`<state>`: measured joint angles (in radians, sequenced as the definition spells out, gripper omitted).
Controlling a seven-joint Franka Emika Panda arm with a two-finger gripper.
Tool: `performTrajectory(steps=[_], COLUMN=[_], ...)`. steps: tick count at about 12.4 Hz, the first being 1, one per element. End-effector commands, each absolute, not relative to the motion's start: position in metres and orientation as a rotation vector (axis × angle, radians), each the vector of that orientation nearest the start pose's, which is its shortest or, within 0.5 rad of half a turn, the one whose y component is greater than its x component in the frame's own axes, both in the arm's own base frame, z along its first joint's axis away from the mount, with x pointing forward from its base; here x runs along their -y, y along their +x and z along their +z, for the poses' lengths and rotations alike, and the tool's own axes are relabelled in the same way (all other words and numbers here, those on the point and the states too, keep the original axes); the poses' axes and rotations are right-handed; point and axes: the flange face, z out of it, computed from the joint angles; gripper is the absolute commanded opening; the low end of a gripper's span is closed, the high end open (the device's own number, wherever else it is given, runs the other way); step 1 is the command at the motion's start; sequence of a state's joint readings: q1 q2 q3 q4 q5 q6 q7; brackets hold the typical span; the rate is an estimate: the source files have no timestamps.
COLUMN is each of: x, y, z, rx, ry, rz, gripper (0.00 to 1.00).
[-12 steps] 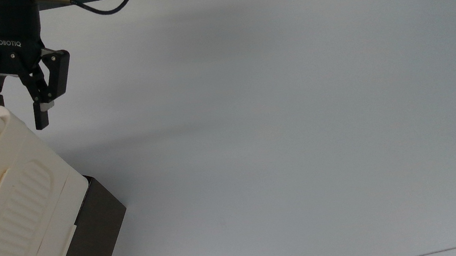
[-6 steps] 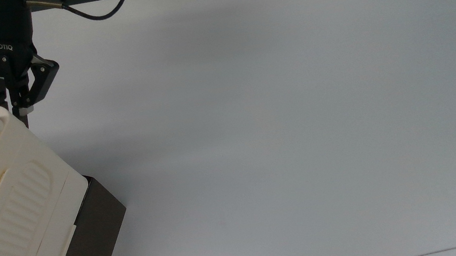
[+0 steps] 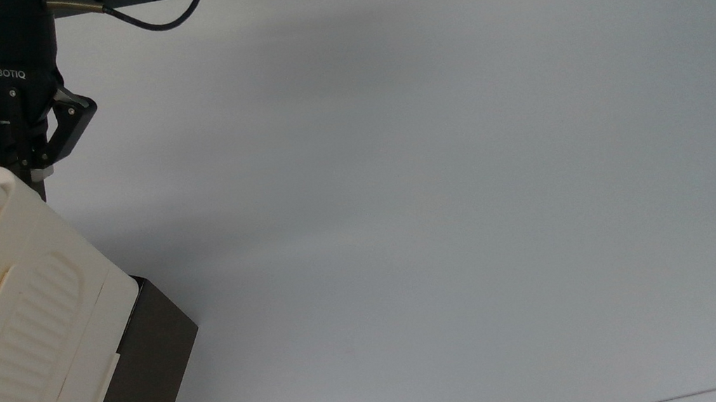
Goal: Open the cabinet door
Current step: 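Close the gripper on the door's orange edge strip, then pull the gripped door edge outward, swinging the door open on its hinge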
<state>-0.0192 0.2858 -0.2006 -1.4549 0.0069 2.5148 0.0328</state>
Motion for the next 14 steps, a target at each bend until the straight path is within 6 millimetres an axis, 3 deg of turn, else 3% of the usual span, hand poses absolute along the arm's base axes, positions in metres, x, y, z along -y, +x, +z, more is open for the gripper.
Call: performTrajectory(steps=[1,7,11,12,14], x=[0.146,0.146,0.161,0.166,0.173], y=[0.665,0.636,0.62,0.614,0.595], z=[0.623,0.632,0.635,0.636,0.638], rx=[-0.36,-0.33,-0.371,-0.384,-0.393], ry=[-3.044,-3.088,-3.106,-3.107,-3.109], rz=[-1.105,-0.932,-0.809,-0.777,-0.717], gripper=[0.0,0.0,0.02,0.09,0.35])
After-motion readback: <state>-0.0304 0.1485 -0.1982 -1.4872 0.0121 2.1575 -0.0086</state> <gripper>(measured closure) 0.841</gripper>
